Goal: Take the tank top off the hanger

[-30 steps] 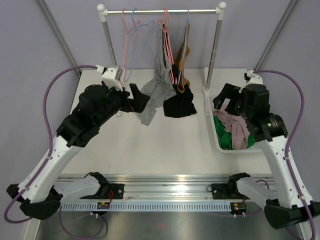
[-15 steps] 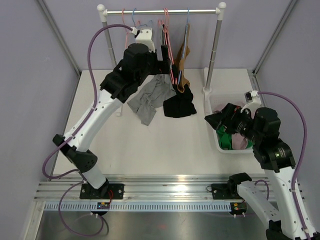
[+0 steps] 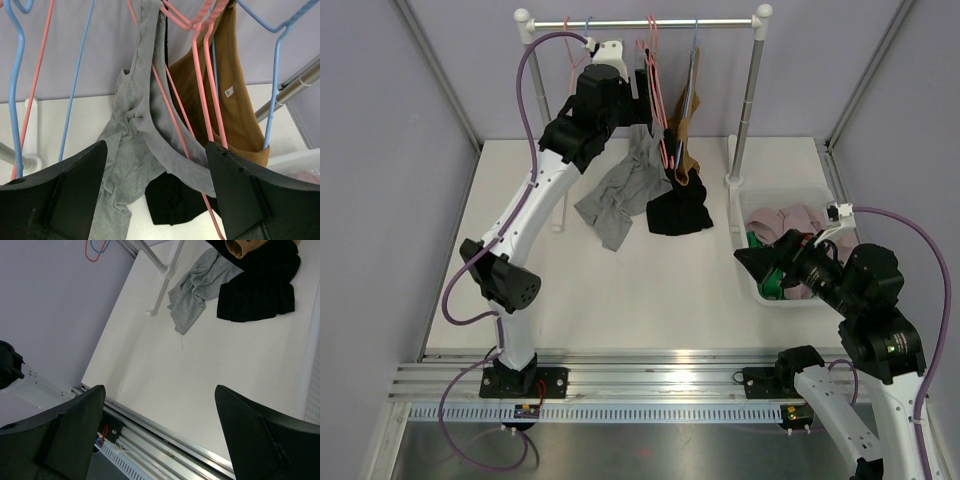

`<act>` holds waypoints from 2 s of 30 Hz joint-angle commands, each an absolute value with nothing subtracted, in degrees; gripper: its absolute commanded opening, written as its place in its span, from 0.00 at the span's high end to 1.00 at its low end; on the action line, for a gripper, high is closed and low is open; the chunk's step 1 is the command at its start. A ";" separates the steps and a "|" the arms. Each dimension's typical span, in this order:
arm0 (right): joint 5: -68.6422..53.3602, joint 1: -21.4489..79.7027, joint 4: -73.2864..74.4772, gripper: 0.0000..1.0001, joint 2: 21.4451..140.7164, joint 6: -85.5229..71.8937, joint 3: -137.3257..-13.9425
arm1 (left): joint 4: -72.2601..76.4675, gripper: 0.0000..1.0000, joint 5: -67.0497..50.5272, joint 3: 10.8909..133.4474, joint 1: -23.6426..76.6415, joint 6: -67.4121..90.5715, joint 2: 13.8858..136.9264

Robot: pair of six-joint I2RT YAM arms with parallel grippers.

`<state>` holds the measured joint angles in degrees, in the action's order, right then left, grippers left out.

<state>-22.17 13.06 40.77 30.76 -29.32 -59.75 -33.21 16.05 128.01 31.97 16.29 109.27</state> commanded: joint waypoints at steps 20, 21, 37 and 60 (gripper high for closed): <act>-25.22 12.92 41.40 0.03 31.90 -27.51 -61.00 | -29.27 0.50 11.16 132.98 30.94 17.05 116.10; -25.40 12.92 41.22 0.04 32.08 -27.51 -60.91 | -29.44 0.53 11.42 132.98 31.02 16.79 116.28; -26.63 12.92 39.90 0.04 32.70 -27.42 -59.24 | -30.94 1.00 13.27 137.63 30.76 12.83 113.38; -27.07 12.92 39.90 0.04 32.52 -27.16 -60.73 | -29.53 1.00 6.95 128.42 29.62 18.80 98.10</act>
<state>-25.23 13.06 42.65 32.56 -27.73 -59.22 -34.11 9.82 130.10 29.98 16.51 104.53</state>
